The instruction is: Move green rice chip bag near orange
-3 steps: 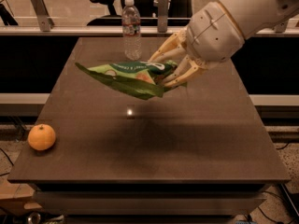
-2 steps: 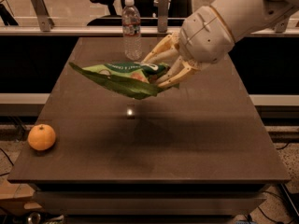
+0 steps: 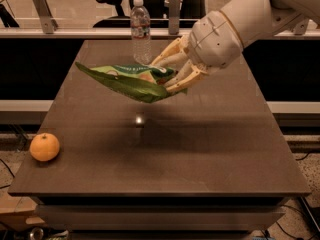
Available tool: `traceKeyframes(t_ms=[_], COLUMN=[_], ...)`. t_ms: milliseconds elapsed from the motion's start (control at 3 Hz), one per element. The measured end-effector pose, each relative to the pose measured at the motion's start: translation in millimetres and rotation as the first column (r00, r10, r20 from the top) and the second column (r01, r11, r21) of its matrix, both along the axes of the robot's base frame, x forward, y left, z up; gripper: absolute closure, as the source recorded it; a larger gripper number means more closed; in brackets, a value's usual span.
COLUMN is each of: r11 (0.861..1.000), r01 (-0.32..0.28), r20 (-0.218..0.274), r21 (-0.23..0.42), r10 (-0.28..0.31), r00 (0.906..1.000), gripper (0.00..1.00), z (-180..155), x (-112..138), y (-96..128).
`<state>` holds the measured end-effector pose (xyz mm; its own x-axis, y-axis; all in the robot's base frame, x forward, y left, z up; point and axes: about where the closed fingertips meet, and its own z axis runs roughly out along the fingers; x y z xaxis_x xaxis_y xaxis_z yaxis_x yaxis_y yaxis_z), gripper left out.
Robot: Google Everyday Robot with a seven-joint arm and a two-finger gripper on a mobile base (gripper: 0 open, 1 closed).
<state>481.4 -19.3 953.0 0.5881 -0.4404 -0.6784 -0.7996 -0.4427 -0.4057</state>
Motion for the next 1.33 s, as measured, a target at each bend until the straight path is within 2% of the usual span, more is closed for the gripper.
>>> traceKeyframes(t_ms=[667,1333], r11=[0.999,1.000], r01=[-0.032,-0.026], r20=[-0.029,-0.027], r21=[0.034,-0.011], r10=[0.033,0.025], r00=[0.9990,0.9993], gripper=[1.00,1.00], z=[-11,-27], x=[2,-5], y=[10,31])
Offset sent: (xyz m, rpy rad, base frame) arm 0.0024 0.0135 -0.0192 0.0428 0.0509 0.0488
